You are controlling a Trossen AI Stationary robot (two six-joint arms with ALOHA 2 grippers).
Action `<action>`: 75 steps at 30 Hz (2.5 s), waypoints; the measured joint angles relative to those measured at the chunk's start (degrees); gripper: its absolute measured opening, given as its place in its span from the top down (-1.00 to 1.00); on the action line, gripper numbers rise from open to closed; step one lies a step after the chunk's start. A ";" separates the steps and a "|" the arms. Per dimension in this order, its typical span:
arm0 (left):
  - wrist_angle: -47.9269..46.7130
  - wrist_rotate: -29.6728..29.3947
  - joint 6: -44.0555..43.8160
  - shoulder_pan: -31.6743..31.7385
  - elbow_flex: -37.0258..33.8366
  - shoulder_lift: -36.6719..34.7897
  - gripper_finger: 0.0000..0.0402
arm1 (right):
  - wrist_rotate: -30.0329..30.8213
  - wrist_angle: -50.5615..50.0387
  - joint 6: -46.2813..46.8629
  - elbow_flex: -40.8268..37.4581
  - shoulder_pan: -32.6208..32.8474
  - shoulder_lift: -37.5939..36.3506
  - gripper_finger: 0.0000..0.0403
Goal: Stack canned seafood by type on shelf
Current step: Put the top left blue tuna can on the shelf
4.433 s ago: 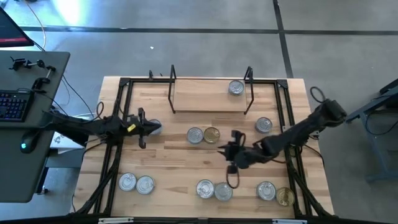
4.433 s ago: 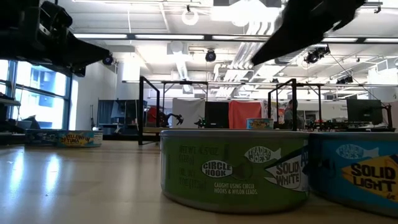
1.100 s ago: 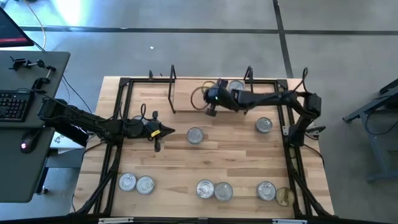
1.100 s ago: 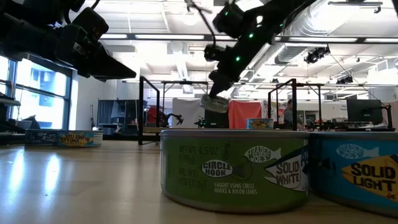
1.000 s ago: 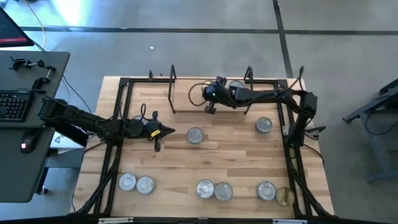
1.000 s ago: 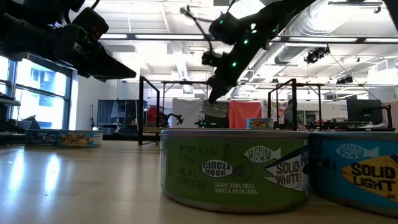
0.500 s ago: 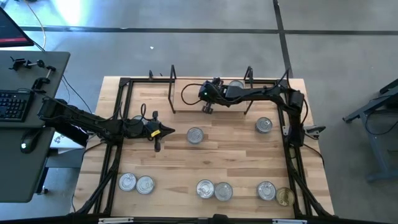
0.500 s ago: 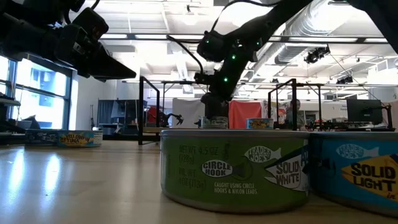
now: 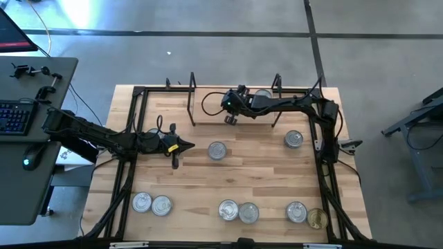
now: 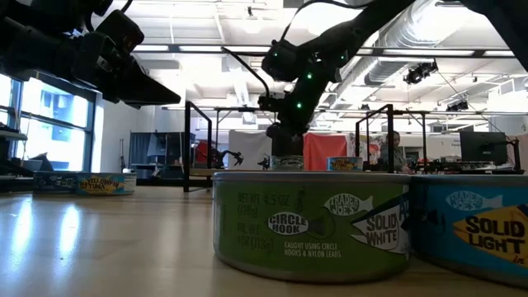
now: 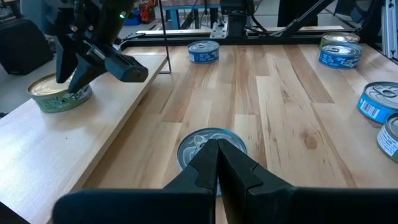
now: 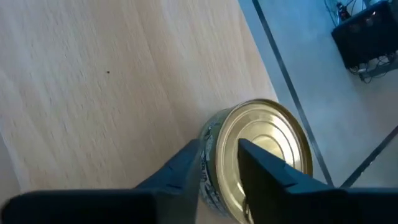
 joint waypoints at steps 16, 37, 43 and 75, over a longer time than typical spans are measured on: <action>-2.56 -0.61 -2.96 -3.03 0.01 0.00 1.00 | -27.07 33.93 9.92 -13.25 10.80 -2.23 0.44; -15.34 -1.19 -4.91 -9.30 7.28 -1.99 1.00 | -17.72 49.81 1.91 -21.26 27.39 -17.00 0.56; -40.65 -4.63 -10.02 -11.99 18.02 -1.64 1.00 | -17.53 48.03 2.29 -21.26 25.52 -16.30 0.56; -93.69 -13.52 -71.28 -13.01 18.45 -1.65 0.77 | -1.40 34.44 4.07 -21.26 33.58 -15.08 0.56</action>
